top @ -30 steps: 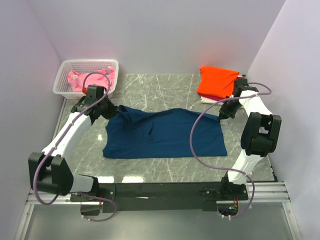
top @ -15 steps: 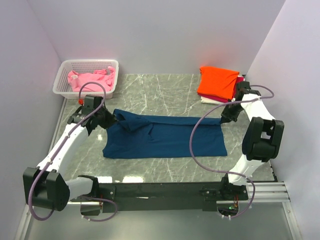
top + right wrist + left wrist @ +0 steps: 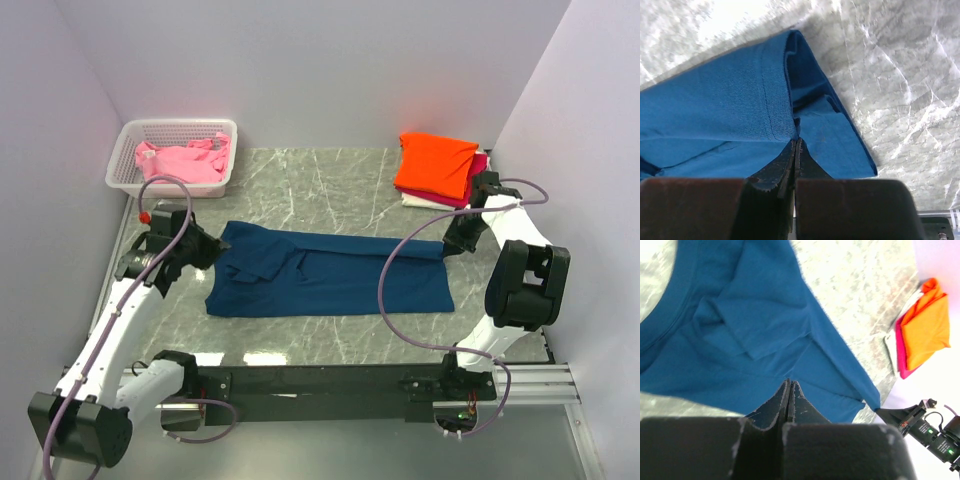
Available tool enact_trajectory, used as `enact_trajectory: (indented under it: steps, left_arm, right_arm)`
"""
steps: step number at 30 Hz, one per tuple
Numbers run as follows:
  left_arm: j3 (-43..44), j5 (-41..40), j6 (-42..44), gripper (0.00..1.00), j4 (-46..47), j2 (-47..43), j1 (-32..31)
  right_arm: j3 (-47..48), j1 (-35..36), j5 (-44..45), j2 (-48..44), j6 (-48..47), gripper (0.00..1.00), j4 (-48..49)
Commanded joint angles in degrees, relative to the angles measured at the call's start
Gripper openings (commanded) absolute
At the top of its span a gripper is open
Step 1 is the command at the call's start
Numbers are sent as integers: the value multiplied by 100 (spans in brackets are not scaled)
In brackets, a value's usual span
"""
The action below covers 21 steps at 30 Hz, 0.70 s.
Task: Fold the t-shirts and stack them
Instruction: Fold the tshirt
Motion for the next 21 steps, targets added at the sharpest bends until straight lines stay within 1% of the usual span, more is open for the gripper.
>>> enact_trajectory:
  steps: [1,6,9,12,13,14,16,17,19,20,21]
  left_arm:
    - [-228,44,-252,0,-224,-360,-5]
    - [-544,-61,-209,0,-172,-581,-5]
    - [-843,34,-34,0,30,-405,-5]
    - [-896,61,230,1,259,-133,-39]
    - [-931,0,300,2,364,33,-40]
    - [-914,-52,449,7,408,139,-48]
    - [-835,-149,582,15,435,480,-48]
    - [-791,-315,704,26,453,587,-40]
    - [-712,-439,810,38,558,885,-48]
    - [-686,-535,880,48,680,965,-40]
    - [-651,-597,916,51,742,1062,-40]
  right_arm:
    - [-101,-62,179,-299,-103,0,-6]
    - [-207,-70,223,-335,-120,0,29]
    - [-225,-70,197,-308,-120,0,38]
    - [-233,-70,196,-308,-103,0,55]
    - [-234,-70,214,-308,-103,0,55]
    - [-234,-62,232,-282,-103,0,55]
    - [-251,-79,241,-264,-103,0,55]
    - [-260,-70,223,-282,-94,0,73]
    - [-312,-70,214,-299,-85,0,99]
    - [-321,-79,197,-308,-68,0,108]
    - [-330,-79,179,-299,-68,0,117]
